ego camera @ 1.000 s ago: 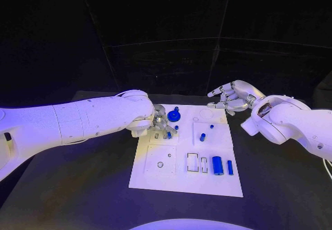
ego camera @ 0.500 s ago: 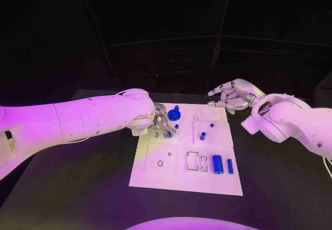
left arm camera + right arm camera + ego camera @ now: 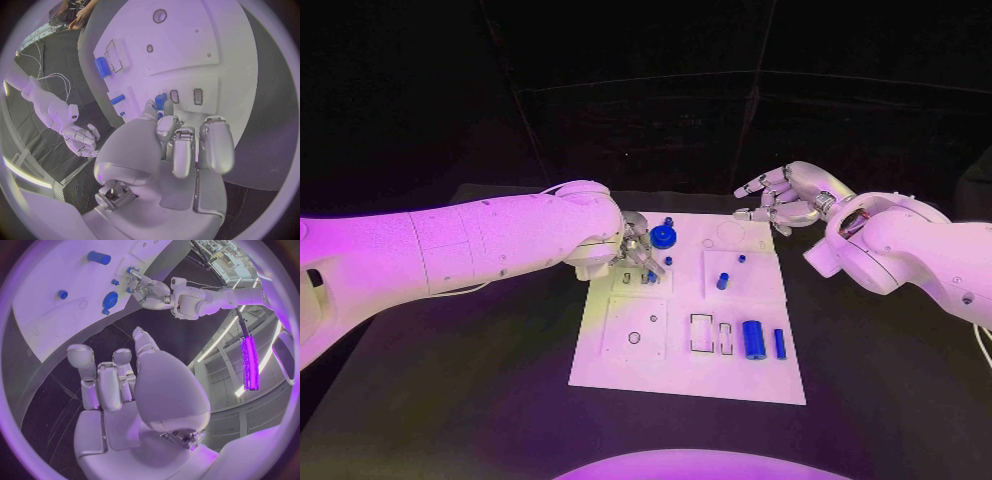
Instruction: Assemble the parts on the task board
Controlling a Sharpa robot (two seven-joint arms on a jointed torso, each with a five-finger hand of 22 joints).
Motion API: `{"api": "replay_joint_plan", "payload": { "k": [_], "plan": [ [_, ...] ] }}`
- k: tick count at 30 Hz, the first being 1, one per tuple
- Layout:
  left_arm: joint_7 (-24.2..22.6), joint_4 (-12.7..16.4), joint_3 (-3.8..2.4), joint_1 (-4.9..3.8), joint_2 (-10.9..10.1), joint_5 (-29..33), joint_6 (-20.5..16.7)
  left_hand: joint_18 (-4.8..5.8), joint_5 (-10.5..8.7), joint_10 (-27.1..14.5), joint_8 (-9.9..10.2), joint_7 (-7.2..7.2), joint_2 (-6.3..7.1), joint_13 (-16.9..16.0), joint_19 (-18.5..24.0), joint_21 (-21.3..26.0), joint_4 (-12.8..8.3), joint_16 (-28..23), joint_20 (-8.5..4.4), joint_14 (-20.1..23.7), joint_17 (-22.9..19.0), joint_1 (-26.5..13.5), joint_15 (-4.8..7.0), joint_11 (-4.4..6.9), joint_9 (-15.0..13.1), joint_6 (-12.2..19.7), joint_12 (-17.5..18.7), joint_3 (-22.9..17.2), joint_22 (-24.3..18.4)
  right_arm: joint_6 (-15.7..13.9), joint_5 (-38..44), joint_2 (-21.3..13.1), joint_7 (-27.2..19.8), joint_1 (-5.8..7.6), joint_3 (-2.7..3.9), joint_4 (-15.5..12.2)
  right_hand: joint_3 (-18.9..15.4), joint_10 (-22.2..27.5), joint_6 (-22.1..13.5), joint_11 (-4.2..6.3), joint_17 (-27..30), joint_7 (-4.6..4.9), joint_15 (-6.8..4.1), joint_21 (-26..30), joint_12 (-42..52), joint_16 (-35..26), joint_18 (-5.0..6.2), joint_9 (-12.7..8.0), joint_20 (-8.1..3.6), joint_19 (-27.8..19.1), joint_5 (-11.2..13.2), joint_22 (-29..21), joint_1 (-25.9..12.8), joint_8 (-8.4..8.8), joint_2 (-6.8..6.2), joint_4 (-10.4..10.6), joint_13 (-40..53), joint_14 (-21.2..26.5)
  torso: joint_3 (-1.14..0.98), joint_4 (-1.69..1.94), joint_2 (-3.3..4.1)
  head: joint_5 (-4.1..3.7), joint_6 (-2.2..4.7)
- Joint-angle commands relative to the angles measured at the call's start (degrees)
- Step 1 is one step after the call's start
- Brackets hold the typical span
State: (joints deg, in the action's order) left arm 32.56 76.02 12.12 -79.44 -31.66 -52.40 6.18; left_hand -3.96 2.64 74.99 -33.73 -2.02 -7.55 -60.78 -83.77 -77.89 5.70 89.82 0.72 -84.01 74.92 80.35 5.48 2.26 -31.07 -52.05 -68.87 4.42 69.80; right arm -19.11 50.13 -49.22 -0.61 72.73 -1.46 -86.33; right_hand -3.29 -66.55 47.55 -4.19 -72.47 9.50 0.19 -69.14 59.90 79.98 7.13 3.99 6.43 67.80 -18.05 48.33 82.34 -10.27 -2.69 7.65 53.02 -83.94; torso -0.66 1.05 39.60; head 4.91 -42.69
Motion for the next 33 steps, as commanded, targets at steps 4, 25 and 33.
{"api": "replay_joint_plan", "payload": {
  "k": [4,25,33],
  "plan": [
    [-1.47,0.85,0.04,0.00,-0.59,0.65,-1.24,-0.10,0.28,-0.57,1.18,0.00,-0.47,0.37,0.16,0.68,-3.08,0.18,-0.33,-5.99,15.08,4.11,0.26,-0.08,0.31,0.69,0.81,-5.92,-0.44,0.55,0.18,0.12,-0.30,0.13,0.05,-0.02,-0.21,-0.41,0.23,-0.09,-0.03,0.00,-0.35,0.37,0.08,-0.38,0.64,0.03,-0.37,-0.03,-0.52,-0.06,0.18,-0.38,0.45,-0.20,-0.01,-2.15,0.05,0.09,0.00,-0.01,-0.19],
    [-0.75,4.41,0.06,-0.89,-5.33,1.92,-9.13,-0.01,0.18,1.03,-0.99,-0.29,11.96,0.12,-0.21,0.67,-6.52,0.18,0.02,-5.99,15.08,-10.83,-0.05,-0.35,-2.67,0.50,0.35,-39.61,0.62,0.42,0.18,0.09,-0.39,0.13,0.04,0.23,-0.19,-0.19,0.08,-0.06,0.01,-0.01,-0.41,0.62,-0.17,-0.55,0.65,-0.03,-0.46,0.03,-3.47,-0.29,0.19,-0.67,0.54,-0.17,-0.58,-2.18,0.04,0.22,-0.05,0.54,-0.32],
    [-1.36,5.13,0.11,0.27,-5.61,1.58,-11.27,0.02,0.18,1.25,-1.49,-0.22,12.56,-0.07,-0.30,0.58,-7.07,0.18,-0.02,-5.99,15.08,-11.79,0.01,-0.26,-3.18,0.55,0.14,-41.61,0.85,0.47,0.18,0.06,-0.49,0.13,0.04,0.25,-0.19,-0.19,0.08,-0.06,0.01,-0.01,-0.41,0.62,-0.17,-0.55,0.65,-0.03,-0.46,0.03,-3.48,-0.29,0.18,-0.67,0.54,-0.17,-0.58,-2.18,0.05,0.23,-0.09,0.70,-0.51]
  ]
}}
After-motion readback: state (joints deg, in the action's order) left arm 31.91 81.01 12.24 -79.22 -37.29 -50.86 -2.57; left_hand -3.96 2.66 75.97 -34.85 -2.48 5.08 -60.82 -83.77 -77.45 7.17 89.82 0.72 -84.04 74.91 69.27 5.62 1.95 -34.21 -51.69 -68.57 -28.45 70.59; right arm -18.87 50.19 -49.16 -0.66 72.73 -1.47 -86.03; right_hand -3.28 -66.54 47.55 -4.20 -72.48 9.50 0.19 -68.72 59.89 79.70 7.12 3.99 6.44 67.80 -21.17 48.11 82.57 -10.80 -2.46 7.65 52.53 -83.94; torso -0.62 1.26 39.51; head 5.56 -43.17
